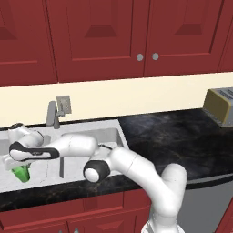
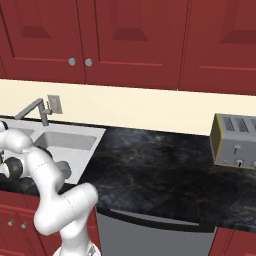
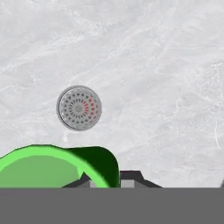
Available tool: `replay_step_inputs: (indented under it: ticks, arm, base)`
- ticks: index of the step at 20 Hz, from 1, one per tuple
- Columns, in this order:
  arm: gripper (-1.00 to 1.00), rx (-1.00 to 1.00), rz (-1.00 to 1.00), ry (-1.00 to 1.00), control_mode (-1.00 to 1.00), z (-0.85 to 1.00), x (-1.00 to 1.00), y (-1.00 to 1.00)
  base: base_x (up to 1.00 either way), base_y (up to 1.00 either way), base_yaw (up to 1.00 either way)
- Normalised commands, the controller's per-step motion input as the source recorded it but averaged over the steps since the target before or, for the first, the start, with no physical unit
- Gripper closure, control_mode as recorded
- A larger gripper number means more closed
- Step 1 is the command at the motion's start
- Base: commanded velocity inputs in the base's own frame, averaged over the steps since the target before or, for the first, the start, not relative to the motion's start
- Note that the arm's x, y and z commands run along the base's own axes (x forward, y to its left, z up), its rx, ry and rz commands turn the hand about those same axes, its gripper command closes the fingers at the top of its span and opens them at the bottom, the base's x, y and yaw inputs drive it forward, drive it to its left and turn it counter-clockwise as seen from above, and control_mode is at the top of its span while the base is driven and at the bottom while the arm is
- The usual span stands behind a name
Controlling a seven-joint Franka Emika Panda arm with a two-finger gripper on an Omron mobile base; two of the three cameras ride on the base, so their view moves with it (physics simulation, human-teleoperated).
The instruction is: Move any existing items from the left basin to the right basin for drying. Then move the cup from the counter to the left basin of the sink for washing.
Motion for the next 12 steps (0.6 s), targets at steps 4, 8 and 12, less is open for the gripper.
replay_step_inputs:
  ticks: [4, 8, 12]
  arm:
    - [1.00, 0.00, 0.00, 0.00, -1.00, -0.32, 0.14, 0.00]
    - [1.00, 0.00, 0.00, 0.00, -1.00, -0.34, 0.16, 0.00]
    - [-1.00, 0.01, 0.00, 0.03, -1.00, -0.28, 0.00, 0.00]
  base:
    - [0.00, 0.00, 0.00]
    - [0.00, 0.00, 0.00]
    - [0.00, 0.00, 0.00]
